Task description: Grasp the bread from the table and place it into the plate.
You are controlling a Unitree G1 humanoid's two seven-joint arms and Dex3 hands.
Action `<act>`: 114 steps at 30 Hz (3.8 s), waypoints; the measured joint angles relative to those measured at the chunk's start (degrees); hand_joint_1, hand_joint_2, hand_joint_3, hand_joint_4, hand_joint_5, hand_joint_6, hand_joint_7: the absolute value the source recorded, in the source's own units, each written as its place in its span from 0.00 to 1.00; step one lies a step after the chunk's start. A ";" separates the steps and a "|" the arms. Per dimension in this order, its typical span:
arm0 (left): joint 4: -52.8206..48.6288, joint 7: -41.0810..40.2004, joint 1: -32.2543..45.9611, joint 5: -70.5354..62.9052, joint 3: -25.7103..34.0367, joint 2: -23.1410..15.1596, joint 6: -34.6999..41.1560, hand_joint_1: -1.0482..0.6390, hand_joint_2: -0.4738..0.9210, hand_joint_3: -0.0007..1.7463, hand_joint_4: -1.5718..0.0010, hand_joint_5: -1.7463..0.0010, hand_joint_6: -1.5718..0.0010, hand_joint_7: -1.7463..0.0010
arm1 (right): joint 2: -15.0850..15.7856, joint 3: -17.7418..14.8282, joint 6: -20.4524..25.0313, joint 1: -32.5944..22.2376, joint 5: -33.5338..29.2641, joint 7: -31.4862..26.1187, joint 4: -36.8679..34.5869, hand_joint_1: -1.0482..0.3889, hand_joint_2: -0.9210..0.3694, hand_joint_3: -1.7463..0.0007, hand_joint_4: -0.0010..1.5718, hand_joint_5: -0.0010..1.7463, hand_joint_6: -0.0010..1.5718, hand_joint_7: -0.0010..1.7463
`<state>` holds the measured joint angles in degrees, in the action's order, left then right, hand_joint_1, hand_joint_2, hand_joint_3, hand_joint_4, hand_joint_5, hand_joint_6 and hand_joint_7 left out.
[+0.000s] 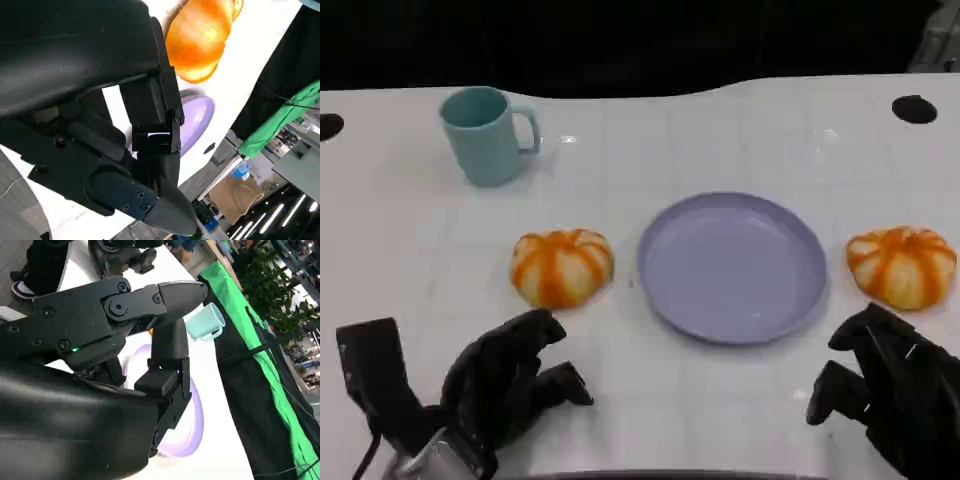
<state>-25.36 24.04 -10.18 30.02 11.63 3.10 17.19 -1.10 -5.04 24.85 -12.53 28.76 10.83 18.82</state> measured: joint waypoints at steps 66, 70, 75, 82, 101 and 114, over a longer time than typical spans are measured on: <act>15.63 -20.89 -8.89 -83.35 -27.97 -26.53 -30.65 0.50 0.83 0.00 1.00 0.82 0.84 1.00 | -0.50 -0.05 0.00 1.22 -0.23 0.33 -1.03 0.31 0.00 0.91 0.46 1.00 0.38 0.92; 11.66 -20.85 -11.94 -83.52 -30.17 -26.32 -28.64 0.52 0.84 0.01 1.00 0.84 0.85 1.00 | -0.50 -0.01 0.07 1.13 -0.22 0.33 -0.95 0.31 0.00 0.91 0.46 1.00 0.38 0.91; 2.60 -20.30 -16.63 -82.45 -33.38 -24.27 -27.60 0.55 0.86 0.01 1.00 0.88 0.86 1.00 | -0.53 0.00 0.37 0.93 -0.19 0.27 -0.75 0.31 0.00 0.91 0.46 1.00 0.37 0.92; -12.03 -20.31 -24.63 -80.63 -37.03 -21.10 -26.86 0.51 0.87 0.01 1.00 0.91 0.88 1.00 | -0.46 -0.06 0.74 0.49 -0.11 0.31 -0.40 0.31 0.00 0.91 0.46 1.00 0.38 0.91; -42.58 -23.90 -39.35 -76.71 -43.01 -12.64 -26.45 0.48 0.93 0.01 0.96 0.91 0.87 0.99 | -0.41 -0.04 0.98 -0.64 0.42 0.38 0.46 0.30 0.00 0.93 0.47 0.98 0.41 0.88; -48.15 -32.77 -40.66 -72.20 -41.52 -11.04 -28.92 0.51 1.00 0.15 0.53 0.04 0.56 0.18 | -0.28 -0.05 1.82 -0.96 0.64 0.37 1.65 0.31 0.00 0.93 0.47 0.98 0.41 0.86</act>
<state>-73.52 -8.73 -50.85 -42.19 -29.89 -7.93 -11.73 -1.39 -5.09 26.67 -13.49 29.40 11.20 20.46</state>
